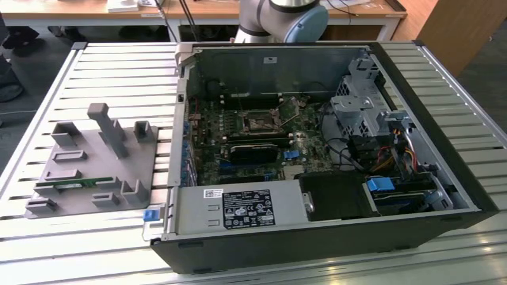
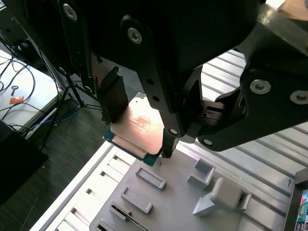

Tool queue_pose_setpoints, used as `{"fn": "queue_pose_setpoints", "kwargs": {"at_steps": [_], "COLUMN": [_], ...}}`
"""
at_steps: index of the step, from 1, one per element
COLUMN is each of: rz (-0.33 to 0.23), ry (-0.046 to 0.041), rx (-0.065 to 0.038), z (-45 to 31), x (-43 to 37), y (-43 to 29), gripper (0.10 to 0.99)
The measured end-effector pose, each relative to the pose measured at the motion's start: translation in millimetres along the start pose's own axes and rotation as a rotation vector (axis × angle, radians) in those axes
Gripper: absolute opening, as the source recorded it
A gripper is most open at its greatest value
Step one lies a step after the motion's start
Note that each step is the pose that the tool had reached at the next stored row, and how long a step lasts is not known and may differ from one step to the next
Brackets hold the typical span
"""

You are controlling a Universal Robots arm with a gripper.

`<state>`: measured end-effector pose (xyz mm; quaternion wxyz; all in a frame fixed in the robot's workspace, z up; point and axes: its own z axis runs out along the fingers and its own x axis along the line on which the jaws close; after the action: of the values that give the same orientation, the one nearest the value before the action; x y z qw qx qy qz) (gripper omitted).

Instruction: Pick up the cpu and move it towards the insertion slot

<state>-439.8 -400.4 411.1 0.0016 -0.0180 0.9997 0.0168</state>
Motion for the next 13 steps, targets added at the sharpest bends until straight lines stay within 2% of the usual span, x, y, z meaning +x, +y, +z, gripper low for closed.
{"fn": "queue_pose_setpoints", "kwargs": {"at_steps": [13], "rz": [0.001], "ry": [0.0001], "rx": [0.000], "z": [0.0], "x": [-18.0], "y": [-0.6], "gripper": [0.537]}}
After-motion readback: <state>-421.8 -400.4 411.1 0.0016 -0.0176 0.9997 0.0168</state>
